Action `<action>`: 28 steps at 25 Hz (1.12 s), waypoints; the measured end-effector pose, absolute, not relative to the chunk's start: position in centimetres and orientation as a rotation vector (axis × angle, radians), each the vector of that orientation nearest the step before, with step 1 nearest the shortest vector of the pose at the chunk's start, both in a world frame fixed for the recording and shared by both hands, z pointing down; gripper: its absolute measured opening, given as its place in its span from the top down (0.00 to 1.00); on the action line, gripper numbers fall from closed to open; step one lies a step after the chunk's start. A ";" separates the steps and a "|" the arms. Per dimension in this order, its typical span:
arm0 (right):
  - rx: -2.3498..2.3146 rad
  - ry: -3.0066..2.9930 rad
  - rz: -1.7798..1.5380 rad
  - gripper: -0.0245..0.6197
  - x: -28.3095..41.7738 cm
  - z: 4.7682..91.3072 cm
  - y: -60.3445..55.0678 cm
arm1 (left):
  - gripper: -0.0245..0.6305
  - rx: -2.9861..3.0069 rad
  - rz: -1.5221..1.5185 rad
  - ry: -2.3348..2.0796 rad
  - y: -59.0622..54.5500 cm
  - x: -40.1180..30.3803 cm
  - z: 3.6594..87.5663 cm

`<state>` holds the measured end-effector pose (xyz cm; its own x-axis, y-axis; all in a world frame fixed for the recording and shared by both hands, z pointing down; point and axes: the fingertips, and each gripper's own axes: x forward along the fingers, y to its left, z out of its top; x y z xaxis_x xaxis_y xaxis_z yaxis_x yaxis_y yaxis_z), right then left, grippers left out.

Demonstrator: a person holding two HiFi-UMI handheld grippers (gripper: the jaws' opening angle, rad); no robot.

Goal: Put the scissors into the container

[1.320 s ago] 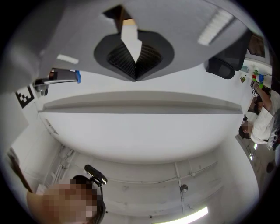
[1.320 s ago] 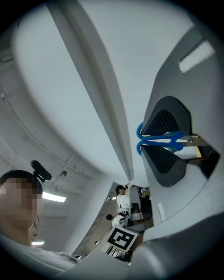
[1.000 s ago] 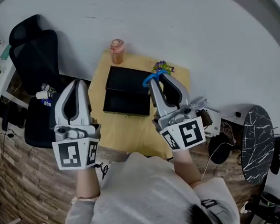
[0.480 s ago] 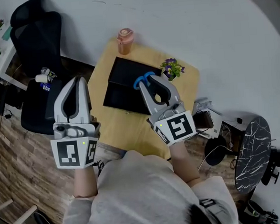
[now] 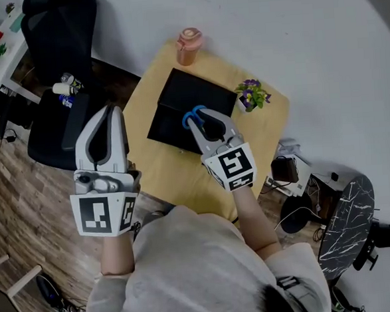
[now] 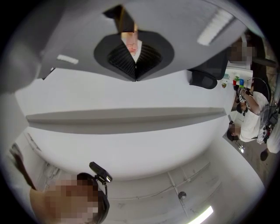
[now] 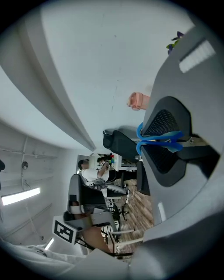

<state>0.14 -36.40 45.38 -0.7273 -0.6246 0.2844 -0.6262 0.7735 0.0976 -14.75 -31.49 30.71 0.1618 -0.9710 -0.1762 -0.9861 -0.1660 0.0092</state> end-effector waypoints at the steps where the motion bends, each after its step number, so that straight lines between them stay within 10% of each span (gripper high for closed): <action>1: 0.939 -2.649 0.018 0.85 -0.1 46.3 -36.5 | 0.87 -2.307 0.208 1.964 -31.4 -14.9 30.9; 28: 0.480 -2.303 0.179 0.85 -5.2 63.4 -36.6 | 0.87 -2.182 0.098 2.166 -29.1 -18.3 33.6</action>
<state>-5.23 -36.65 63.39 -0.6388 -0.2863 0.7141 -0.3930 0.9194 0.0170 -18.34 -29.10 33.59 0.0070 -0.9958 -0.0912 -1.0000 -0.0069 -0.0015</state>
